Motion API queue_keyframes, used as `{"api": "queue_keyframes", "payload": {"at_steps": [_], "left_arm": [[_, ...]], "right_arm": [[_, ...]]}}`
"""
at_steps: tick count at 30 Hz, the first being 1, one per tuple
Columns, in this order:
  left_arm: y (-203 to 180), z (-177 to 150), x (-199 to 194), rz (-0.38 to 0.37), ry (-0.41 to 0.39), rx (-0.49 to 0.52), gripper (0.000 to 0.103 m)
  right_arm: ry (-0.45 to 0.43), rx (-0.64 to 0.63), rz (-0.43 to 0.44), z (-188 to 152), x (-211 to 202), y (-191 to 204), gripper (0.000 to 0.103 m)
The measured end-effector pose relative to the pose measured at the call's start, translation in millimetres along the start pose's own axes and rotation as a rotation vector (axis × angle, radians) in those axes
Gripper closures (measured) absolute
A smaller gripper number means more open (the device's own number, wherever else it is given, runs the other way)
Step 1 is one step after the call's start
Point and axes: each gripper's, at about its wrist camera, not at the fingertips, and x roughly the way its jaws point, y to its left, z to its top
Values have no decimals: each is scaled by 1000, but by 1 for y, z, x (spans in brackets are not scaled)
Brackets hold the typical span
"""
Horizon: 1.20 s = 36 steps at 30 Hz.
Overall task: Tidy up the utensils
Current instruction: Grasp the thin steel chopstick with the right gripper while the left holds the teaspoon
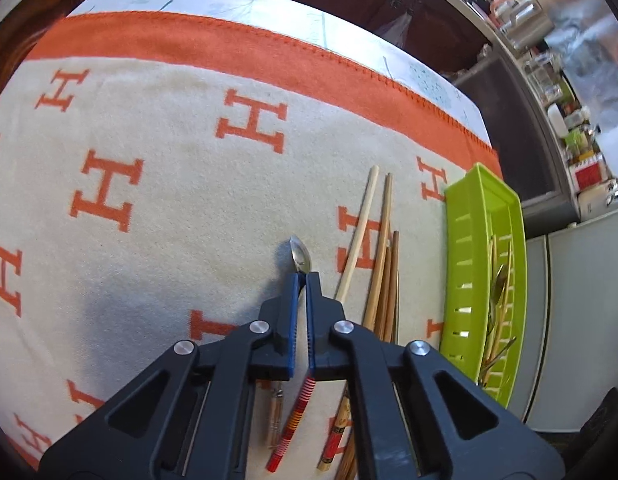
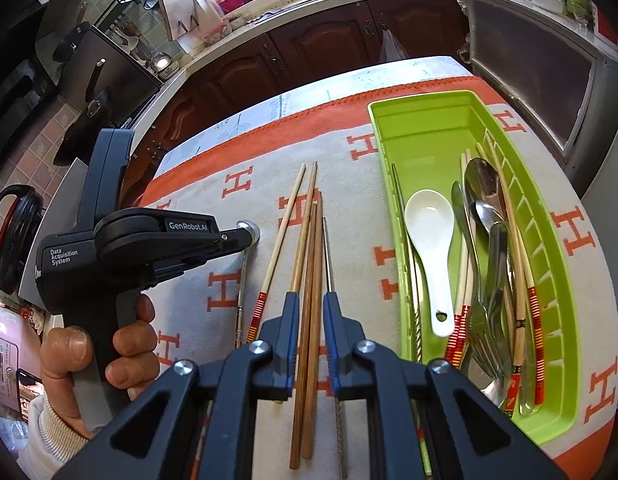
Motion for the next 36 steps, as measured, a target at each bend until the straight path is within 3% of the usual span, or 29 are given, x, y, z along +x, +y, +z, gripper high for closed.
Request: {"api": "queue_keyframes", "payload": {"at_steps": [11,21,31,36], "left_arm": [[-6,-1,2,20,-10,29,102],[-21,-4,4,92,-30,78,102],[-23,-5,20,116,-8,99,98],[-16,-7,21,101,-10,89,103]], "right_arm": [[10,-3,7,-3,4,2,91],[9,1,10,-4,4,1,91],[7,10,17,-8,4,-2,91],[13,10,18,-7,5,-3,91]]}}
